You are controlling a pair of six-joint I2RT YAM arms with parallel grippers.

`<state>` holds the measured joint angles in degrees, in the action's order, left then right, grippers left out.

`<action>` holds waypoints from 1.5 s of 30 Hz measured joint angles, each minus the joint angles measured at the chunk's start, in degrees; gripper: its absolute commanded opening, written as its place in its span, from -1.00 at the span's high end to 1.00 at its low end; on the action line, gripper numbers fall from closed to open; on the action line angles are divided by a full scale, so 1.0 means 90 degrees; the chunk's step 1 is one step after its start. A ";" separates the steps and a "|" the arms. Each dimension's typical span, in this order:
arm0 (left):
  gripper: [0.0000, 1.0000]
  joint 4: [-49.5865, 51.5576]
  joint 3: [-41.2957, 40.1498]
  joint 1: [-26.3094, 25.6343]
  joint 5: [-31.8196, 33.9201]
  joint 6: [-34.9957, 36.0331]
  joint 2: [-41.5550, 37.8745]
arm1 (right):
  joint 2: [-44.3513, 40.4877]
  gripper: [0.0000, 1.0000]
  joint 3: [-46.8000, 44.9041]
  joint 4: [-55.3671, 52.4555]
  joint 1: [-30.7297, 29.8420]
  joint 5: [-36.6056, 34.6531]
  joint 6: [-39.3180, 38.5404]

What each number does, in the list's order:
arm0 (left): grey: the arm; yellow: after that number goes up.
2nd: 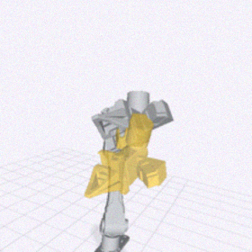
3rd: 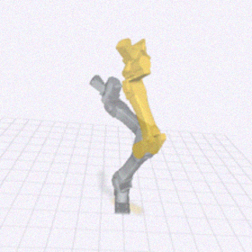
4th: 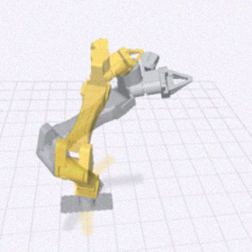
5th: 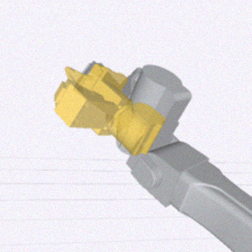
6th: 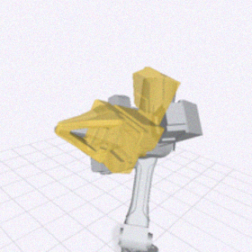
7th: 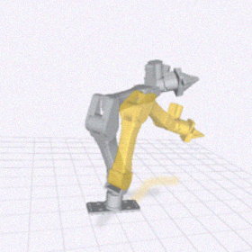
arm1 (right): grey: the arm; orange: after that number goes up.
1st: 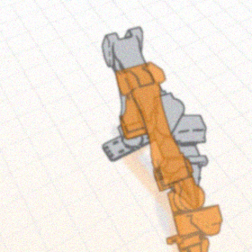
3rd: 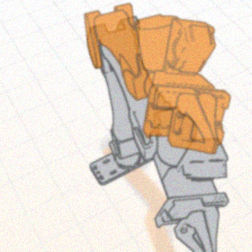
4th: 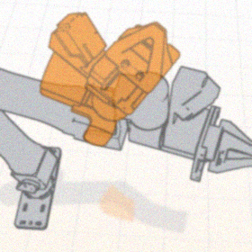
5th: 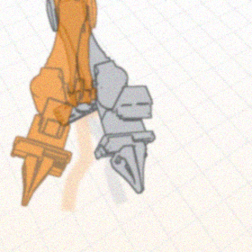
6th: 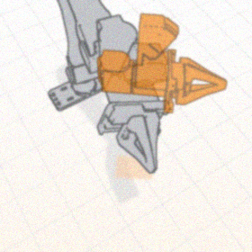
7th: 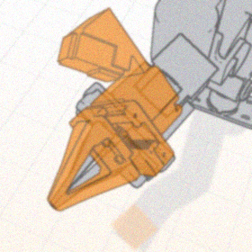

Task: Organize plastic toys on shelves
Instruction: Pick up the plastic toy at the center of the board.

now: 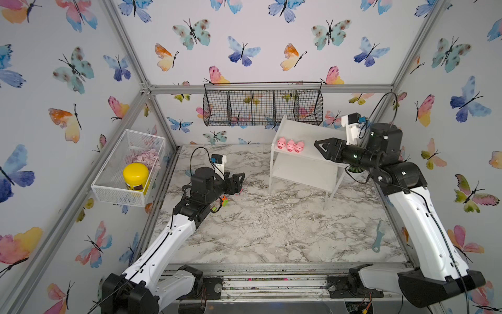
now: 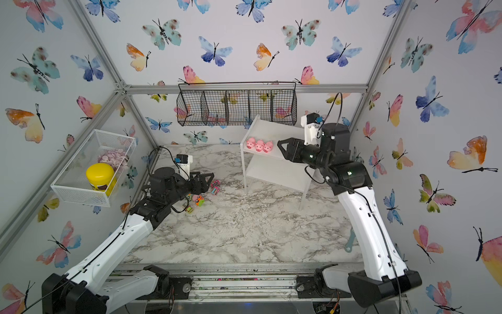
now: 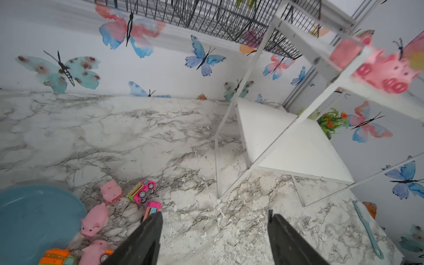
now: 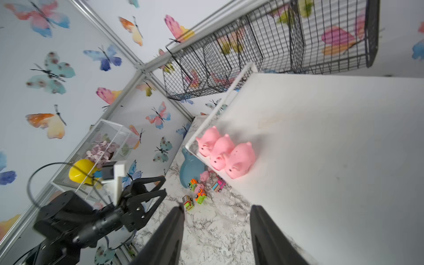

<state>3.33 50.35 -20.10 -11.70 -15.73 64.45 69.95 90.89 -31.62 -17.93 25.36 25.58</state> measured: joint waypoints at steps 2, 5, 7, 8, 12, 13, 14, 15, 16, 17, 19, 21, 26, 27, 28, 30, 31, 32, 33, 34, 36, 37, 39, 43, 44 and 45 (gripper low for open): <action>-0.50 0.0141 0.0000 0.0119 -0.0075 -0.0017 0.0277 | -0.0495 -0.02 -0.0563 0.0656 -0.0024 0.0231 -0.0160; -0.46 0.0357 0.0046 0.0287 -0.0226 -0.0022 0.0724 | -0.1083 -0.01 -0.1343 0.1503 -0.0143 0.0500 -0.0420; -0.40 0.0546 0.0170 0.0381 -0.0308 -0.0007 0.1098 | -0.1350 0.00 -0.1768 0.1923 -0.0253 0.0639 -0.0571; -0.36 0.0670 0.0274 0.0418 -0.0321 0.0012 0.1302 | -0.1447 0.01 -0.1957 0.2103 -0.0333 0.0726 -0.0644; -0.19 0.1370 0.1086 0.0668 -0.0313 0.0253 0.2395 | -0.1528 0.01 -0.2356 0.2545 -0.0857 0.0869 -0.0940; -0.19 0.1481 0.1226 0.0748 -0.0296 0.0294 0.2589 | -0.1496 0.01 -0.2385 0.2582 -0.1054 0.0865 -0.1027; -0.18 0.1576 0.1336 0.0840 -0.0262 0.0345 0.2778 | -0.1457 0.01 -0.2402 0.2596 -0.1294 0.0823 -0.1146; -0.18 0.1651 0.1401 0.0950 -0.0226 0.0381 0.2924 | -0.1413 0.02 -0.2404 0.2596 -0.1547 0.0772 -0.1260; -0.17 0.1729 0.1440 0.1047 -0.0155 0.0432 0.3048 | -0.1375 0.02 -0.2404 0.2599 -0.1739 0.0702 -0.1350; -0.17 0.1821 0.1481 0.1120 -0.0087 0.0481 0.3145 | -0.1331 0.02 -0.2404 0.2596 -0.1943 0.0636 -0.1462; -0.17 0.2001 0.1637 0.1239 0.0119 0.0605 0.3366 | -0.1219 0.03 -0.2404 0.2594 -0.2256 0.0556 -0.1615; -0.14 0.2103 0.1906 0.1282 0.0362 0.0746 0.3662 | -0.1088 0.04 -0.2404 0.2591 -0.2465 0.0474 -0.1753; 0.04 0.2191 0.2545 0.1273 0.0770 0.0971 0.4379 | -0.0848 0.05 -0.2404 0.2584 -0.2679 0.0318 -0.1931; 0.05 0.2191 0.2676 0.1273 0.0833 0.0988 0.4549 | -0.0826 0.05 -0.2404 0.2582 -0.2686 0.0304 -0.1962; 0.06 0.2212 0.2798 0.1273 0.0874 0.1003 0.4694 | -0.0811 0.06 -0.2404 0.2582 -0.2691 0.0301 -0.1977; 0.07 0.2232 0.3077 0.1273 0.0930 0.0993 0.4998 | -0.0797 0.06 -0.2404 0.2579 -0.2710 0.0296 -0.1996; 0.07 0.2242 0.3242 0.1273 0.0945 0.0979 0.5156 | -0.0794 0.06 -0.2404 0.2577 -0.2715 0.0294 -0.2004; 0.09 0.2256 0.3405 0.1273 0.0959 0.0954 0.5294 | -0.0794 0.07 -0.2404 0.2572 -0.2715 0.0289 -0.2011; 0.09 0.2266 0.3585 0.1273 0.0962 0.0925 0.5442 | -0.0794 0.07 -0.2404 0.2572 -0.2715 0.0284 -0.2013; 0.09 0.2280 0.3801 0.1273 0.0962 0.0884 0.5625 | -0.0794 0.07 -0.2404 0.2572 -0.2715 0.0282 -0.2013; 0.09 0.2283 0.4126 0.1273 0.0957 0.0811 0.5904 | -0.0794 0.07 -0.2404 0.2572 -0.2718 0.0277 -0.2013; 0.09 0.2285 0.4231 0.1273 0.0954 0.0763 0.6008 | -0.0794 0.08 -0.2404 0.2572 -0.2722 0.0274 -0.2011; 0.09 0.2300 0.4367 0.1273 0.0950 0.0685 0.6159 | -0.0794 0.08 -0.2404 0.2572 -0.2725 0.0265 -0.2008; 0.12 0.2387 0.4571 0.1273 0.0954 0.0578 0.6392 | -0.0794 0.08 -0.2404 0.2572 -0.2727 0.0233 -0.1987; 0.16 0.2419 0.4634 0.1273 0.0954 0.0556 0.6458 | -0.0792 0.08 -0.2404 0.2572 -0.2727 0.0228 -0.1984; 0.17 0.2431 0.4660 0.1273 0.0954 0.0546 0.6489 | -0.0787 0.08 -0.2404 0.2572 -0.2727 0.0226 -0.1982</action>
<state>25.21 92.29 -8.64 -3.11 -10.81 122.85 62.87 69.25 -8.47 -42.48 27.40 7.75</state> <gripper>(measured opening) 0.430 0.463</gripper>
